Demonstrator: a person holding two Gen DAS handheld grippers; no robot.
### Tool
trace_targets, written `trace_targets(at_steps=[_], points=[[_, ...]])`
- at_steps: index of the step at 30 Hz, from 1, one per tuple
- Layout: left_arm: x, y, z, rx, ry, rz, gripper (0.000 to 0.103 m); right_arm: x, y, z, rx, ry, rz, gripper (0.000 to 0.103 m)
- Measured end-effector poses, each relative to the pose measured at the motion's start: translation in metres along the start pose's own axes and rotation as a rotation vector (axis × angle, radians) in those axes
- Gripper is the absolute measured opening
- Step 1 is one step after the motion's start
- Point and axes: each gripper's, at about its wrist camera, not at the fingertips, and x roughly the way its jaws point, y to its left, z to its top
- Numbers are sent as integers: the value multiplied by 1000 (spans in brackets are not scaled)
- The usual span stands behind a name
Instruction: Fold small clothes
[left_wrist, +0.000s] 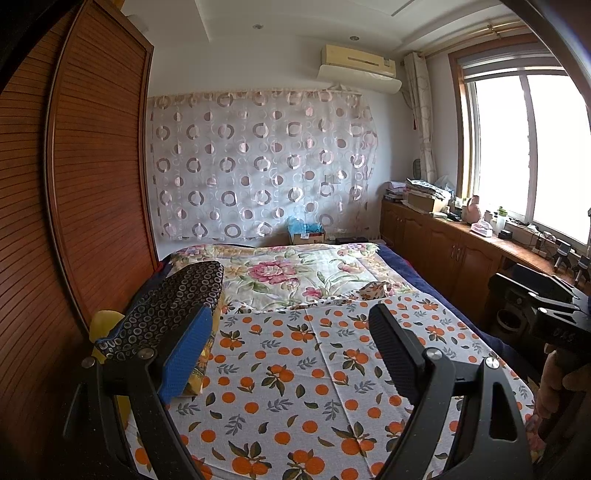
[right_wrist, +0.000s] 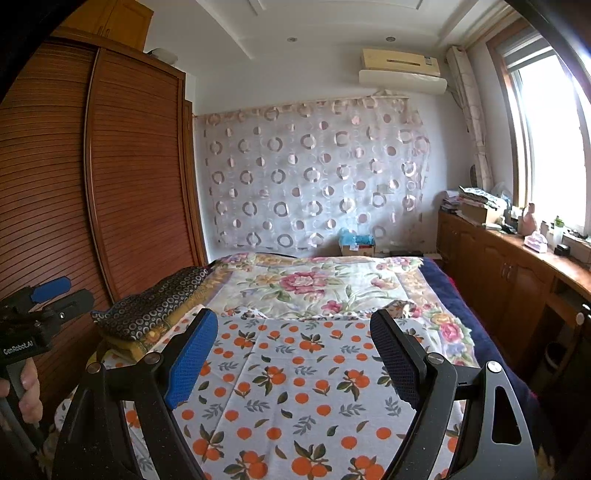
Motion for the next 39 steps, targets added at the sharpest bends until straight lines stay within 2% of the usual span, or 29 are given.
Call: trace_targets(at_steps=[39], points=[[1,0,-2,-4,0,1,87,5,2,-1,-2,-4,1,86]])
